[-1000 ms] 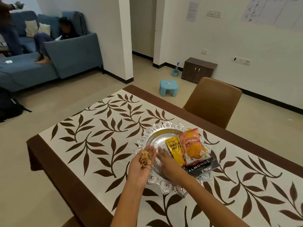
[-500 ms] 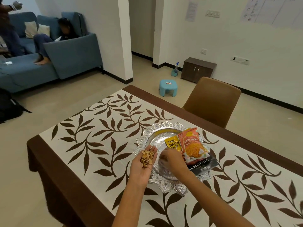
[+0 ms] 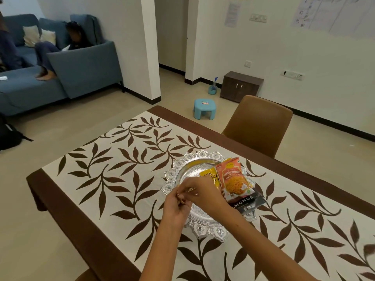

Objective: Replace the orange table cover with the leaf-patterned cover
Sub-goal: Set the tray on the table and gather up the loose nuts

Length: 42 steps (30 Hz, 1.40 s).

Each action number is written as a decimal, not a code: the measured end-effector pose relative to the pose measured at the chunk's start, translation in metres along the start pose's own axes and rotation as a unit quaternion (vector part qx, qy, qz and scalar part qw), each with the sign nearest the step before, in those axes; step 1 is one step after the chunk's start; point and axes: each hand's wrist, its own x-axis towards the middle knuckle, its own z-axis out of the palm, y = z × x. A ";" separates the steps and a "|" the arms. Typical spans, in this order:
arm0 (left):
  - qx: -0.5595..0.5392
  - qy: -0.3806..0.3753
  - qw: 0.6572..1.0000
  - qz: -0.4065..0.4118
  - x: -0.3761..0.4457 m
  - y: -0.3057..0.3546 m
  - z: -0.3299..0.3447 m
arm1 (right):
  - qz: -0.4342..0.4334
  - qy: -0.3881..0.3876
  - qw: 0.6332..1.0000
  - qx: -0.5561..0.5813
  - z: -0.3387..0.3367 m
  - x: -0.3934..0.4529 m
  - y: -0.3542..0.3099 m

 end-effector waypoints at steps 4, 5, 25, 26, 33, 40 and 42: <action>-0.022 -0.011 1.000 0.000 -0.002 0.000 0.004 | -0.014 0.032 0.999 0.023 -0.004 0.000 0.003; -0.021 -0.010 1.000 0.006 -0.002 0.001 0.003 | -0.011 0.057 0.998 0.034 -0.009 0.000 0.005; 0.047 -0.007 0.999 -0.010 0.003 0.008 -0.008 | 0.048 0.192 0.979 -0.051 0.007 -0.016 0.040; 0.051 -0.005 0.999 -0.005 0.004 0.007 -0.007 | 0.030 0.199 0.980 -0.006 0.005 -0.017 0.030; 0.018 -0.032 0.999 -0.014 0.002 0.001 -0.002 | 0.051 0.203 0.973 -0.095 0.000 -0.022 0.035; 0.037 -0.048 0.998 0.009 0.001 0.007 -0.011 | 0.113 0.081 0.920 -0.367 0.012 -0.029 0.079; 0.048 -0.055 0.997 0.015 -0.001 0.007 -0.010 | 0.109 0.062 0.919 -0.375 0.015 -0.028 0.079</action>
